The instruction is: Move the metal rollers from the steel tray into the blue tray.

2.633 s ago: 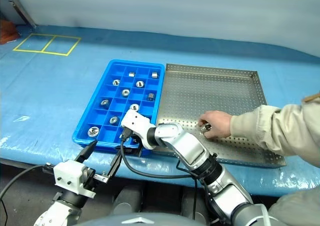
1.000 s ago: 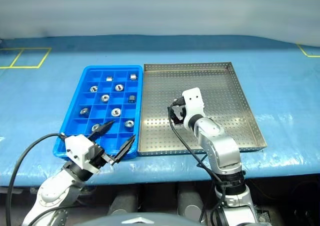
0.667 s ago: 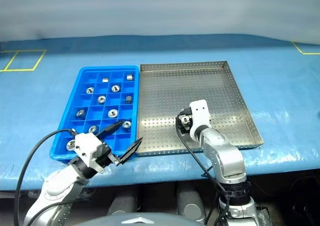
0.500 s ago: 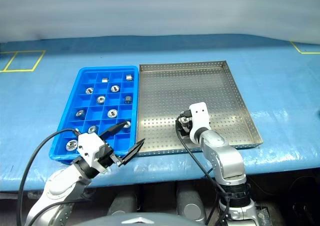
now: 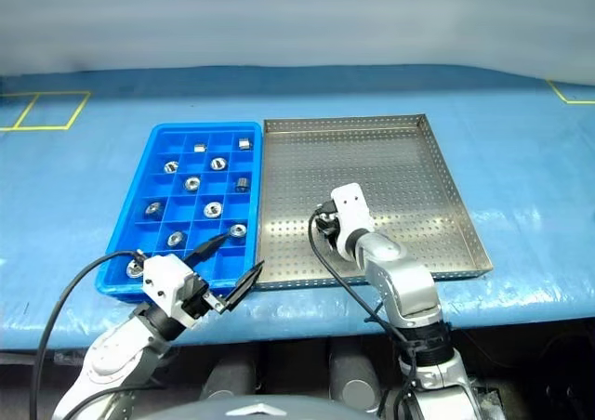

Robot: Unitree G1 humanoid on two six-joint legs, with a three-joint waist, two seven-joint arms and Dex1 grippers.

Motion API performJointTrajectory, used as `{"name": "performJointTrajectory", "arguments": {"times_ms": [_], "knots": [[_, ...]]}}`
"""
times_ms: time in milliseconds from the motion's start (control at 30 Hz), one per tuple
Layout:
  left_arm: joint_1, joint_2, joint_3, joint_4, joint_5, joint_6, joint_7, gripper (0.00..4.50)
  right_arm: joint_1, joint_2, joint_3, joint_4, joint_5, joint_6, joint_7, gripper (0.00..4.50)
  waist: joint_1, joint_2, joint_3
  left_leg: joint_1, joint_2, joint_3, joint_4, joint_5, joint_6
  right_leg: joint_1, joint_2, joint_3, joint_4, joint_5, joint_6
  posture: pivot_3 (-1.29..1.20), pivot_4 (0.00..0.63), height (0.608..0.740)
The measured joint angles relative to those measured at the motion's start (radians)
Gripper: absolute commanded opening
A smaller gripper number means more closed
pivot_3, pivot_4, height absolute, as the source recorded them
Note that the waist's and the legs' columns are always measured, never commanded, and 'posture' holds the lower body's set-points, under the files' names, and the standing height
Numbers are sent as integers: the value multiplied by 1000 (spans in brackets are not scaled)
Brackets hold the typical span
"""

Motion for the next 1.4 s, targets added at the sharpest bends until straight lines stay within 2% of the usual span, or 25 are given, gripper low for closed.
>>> {"name": "performJointTrajectory", "arguments": {"times_ms": [267,433,733,1067,1167,1200,1333,1400], "knots": [[113,-71,53,-49,63,-50,107,4500,-173,17,129,53,15,-68,146,1744,48,0,0,0,0,-1,-2,0,0,0,0,-1,-1,0,0,275,150,740],[219,-133,65,-66,88,-104,159,4500,-225,92,230,119,23,-132,226,1744,78,0,0,-1,0,-1,-2,0,0,-1,0,-1,-1,0,0,342,150,740],[353,-185,67,-85,112,-185,198,4500,-229,151,348,228,17,-189,312,1744,140,0,0,-4,0,-2,-1,0,0,-4,-1,-2,-2,0,-1,423,150,740],[368,-185,48,-85,129,-212,196,4500,-202,83,379,233,-5,-184,357,1744,168,0,0,-7,0,-1,-1,-1,0,-7,-1,-3,-2,-1,-1,375,150,740],[346,-182,42,-85,128,-212,188,4500,-197,49,377,194,-4,-159,365,2820,169,-1,0,-7,0,-1,-1,-1,0,-7,-1,-3,-2,-1,-1,358,150,740],[342,-182,40,-85,128,-211,186,4500,-194,44,376,186,-2,-153,367,3026,169,-1,0,-8,0,-1,-1,-1,0,-8,-1,-3,-3,-1,-1,350,150,740],[314,-174,39,-85,127,-209,170,4500,-180,35,355,149,4,-126,361,4343,167,-1,0,-7,0,-1,-1,-1,0,-7,-1,-2,-3,-1,-1,340,150,740],[309,-167,39,-85,126,-205,164,4500,-175,36,350,142,4,-121,351,4430,166,-1,0,-7,0,-1,-1,-1,0,-7,-1,-2,-3,-1,-1,323,150,740]]}}
